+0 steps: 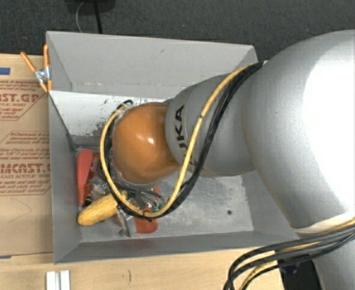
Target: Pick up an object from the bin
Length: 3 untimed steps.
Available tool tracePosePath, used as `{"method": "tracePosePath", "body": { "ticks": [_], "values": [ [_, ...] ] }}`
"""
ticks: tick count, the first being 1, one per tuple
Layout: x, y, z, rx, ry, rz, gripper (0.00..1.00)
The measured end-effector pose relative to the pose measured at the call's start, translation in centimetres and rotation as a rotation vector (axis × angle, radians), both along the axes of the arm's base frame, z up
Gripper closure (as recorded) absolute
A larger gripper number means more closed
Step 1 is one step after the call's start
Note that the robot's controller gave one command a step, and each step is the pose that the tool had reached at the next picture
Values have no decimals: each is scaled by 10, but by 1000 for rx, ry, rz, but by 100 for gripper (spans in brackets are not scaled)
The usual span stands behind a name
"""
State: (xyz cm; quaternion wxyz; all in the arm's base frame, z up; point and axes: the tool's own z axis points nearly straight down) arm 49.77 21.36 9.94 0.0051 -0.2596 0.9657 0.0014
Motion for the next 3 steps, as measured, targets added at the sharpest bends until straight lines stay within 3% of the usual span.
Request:
{"method": "tracePosePath", "body": {
  "ticks": [1, 3],
  "values": [
    [-5, -15, -30, 0, 9, -174, 100],
    [-6, -15, -26, -1, 12, -174, 100]
  ]
}}
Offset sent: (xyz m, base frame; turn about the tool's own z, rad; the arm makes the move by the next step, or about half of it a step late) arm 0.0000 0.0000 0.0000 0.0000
